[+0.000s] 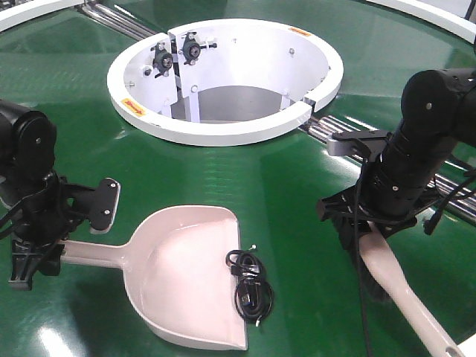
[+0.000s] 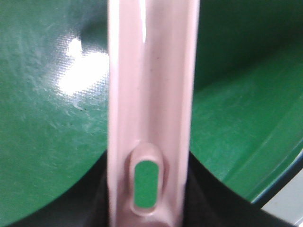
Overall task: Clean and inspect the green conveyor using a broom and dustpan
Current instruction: 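Hold the dustpan steady with the left gripper next to the cable, then sweep the black cable into the dustpan with the brush in the right gripper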
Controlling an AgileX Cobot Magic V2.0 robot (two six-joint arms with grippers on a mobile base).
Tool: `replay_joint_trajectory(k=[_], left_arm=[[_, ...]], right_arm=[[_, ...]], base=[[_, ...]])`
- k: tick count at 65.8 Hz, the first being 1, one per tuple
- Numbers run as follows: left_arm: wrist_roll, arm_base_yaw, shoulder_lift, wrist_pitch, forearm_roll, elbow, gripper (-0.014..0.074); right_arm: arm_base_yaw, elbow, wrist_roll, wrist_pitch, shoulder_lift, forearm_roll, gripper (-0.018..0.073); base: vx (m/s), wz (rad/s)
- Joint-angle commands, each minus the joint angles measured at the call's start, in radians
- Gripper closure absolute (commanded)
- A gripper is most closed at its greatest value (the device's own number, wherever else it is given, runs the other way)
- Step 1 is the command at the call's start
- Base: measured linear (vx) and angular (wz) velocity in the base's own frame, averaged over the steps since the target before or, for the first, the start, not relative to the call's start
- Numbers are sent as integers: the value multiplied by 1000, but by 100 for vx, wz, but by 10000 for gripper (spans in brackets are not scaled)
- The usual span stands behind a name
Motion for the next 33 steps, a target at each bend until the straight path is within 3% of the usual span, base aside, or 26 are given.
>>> replay_joint_trajectory(k=[1,15,33], left_arm=[[7,-12,-35,30,-29,-24,620],[7,-12,-35,30,-29,-24,620],[7,-12,-35,30,-28,-24,620]], right_arm=[[-5,-26,4,7,-29,12,565],[8,-31,9,-3,55,32,565],[82,-31,9,-75,161,123,565]], base=[[0,0],[0,0],[0,0]])
